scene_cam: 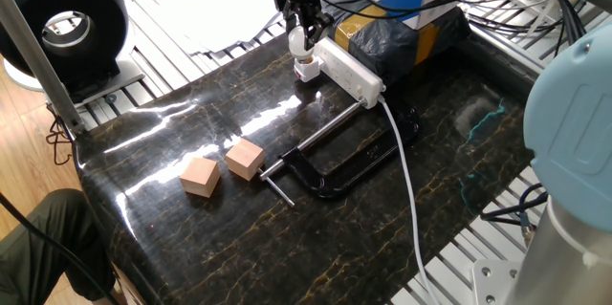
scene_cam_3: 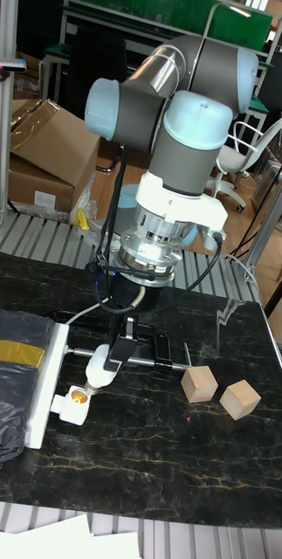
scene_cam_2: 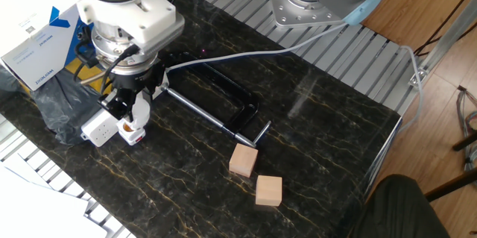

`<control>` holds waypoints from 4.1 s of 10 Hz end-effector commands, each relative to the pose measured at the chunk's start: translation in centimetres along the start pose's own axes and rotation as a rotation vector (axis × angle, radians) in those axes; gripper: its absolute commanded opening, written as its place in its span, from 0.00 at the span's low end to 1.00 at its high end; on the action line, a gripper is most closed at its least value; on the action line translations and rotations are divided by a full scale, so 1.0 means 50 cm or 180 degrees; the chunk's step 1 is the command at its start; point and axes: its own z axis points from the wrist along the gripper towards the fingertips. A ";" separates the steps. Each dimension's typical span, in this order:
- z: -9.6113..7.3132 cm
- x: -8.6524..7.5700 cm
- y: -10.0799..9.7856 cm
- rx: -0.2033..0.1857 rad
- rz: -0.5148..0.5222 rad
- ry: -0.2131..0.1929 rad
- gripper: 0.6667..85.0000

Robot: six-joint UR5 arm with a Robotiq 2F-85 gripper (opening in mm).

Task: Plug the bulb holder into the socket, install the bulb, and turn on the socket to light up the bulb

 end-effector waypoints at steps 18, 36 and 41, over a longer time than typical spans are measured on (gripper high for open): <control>0.033 0.022 -0.007 -0.0164 -0.0024 -0.0254 0.00; 0.048 0.031 -0.006 -0.0224 0.0054 -0.0337 0.00; 0.051 0.040 -0.011 -0.0199 0.0108 -0.0271 0.00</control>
